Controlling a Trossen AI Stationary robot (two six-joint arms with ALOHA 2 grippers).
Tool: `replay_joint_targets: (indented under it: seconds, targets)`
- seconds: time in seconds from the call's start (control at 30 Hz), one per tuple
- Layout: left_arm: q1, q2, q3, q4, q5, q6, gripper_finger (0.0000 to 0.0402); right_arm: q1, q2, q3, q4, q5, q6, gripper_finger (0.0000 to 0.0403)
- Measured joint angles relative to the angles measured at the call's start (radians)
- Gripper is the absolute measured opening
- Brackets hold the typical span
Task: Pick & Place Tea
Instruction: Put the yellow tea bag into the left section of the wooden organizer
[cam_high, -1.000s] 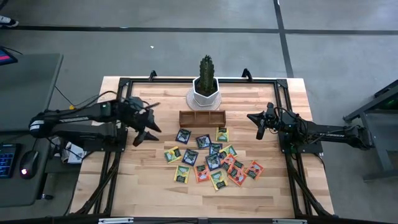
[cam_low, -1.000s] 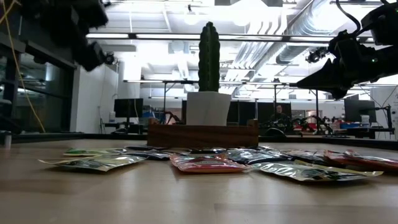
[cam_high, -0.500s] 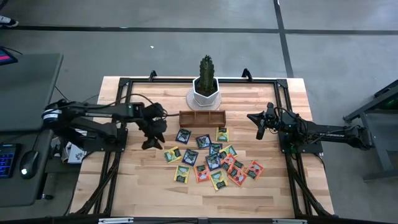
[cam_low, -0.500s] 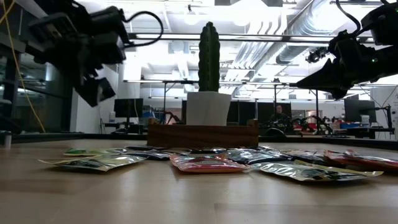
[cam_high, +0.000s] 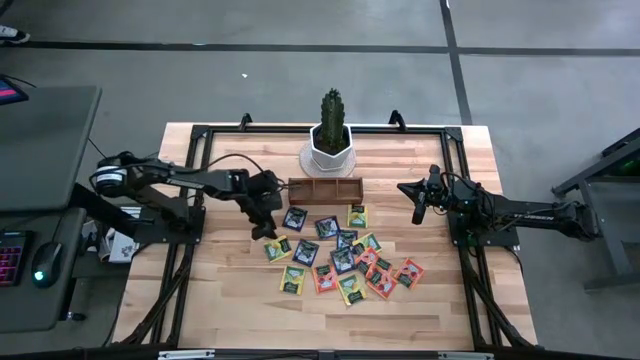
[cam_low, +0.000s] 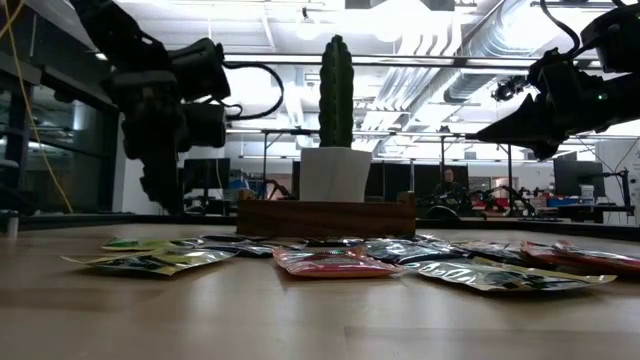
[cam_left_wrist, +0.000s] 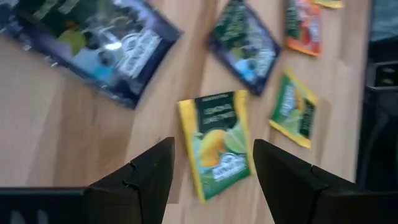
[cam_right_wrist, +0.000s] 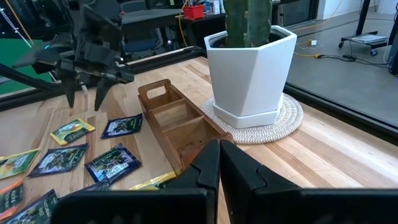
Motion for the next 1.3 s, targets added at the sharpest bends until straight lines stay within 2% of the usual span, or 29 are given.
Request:
replay_joint_targets:
  seconds: [0.3,0.63,0.8,1.03,1.3]
  targets:
    - [-0.115,0.011,0.001,0.000,-0.219,-0.151,0.0216,0.000,0.000,0.000,0.000,0.000,0.000,0.0005]
    - [-0.262,0.012,0.076,-0.004,-0.507,-0.173,0.0216,0.000,0.000,0.000,0.000,0.000,0.000,0.0005]
    - [-0.296,0.013,0.076,-0.018,-0.538,-0.183,0.0216,0.000,0.000,0.000,0.000,0.000,0.000,0.0006]
    - [-0.333,0.089,0.077,-0.002,-0.555,-0.208,0.0216,0.000,0.000,0.000,0.001,0.000,0.000,0.0007]
    - [-0.333,0.129,0.079,-0.008,-0.565,-0.210,0.0216,0.000,0.001,0.000,0.000,0.000,0.000,0.0008]
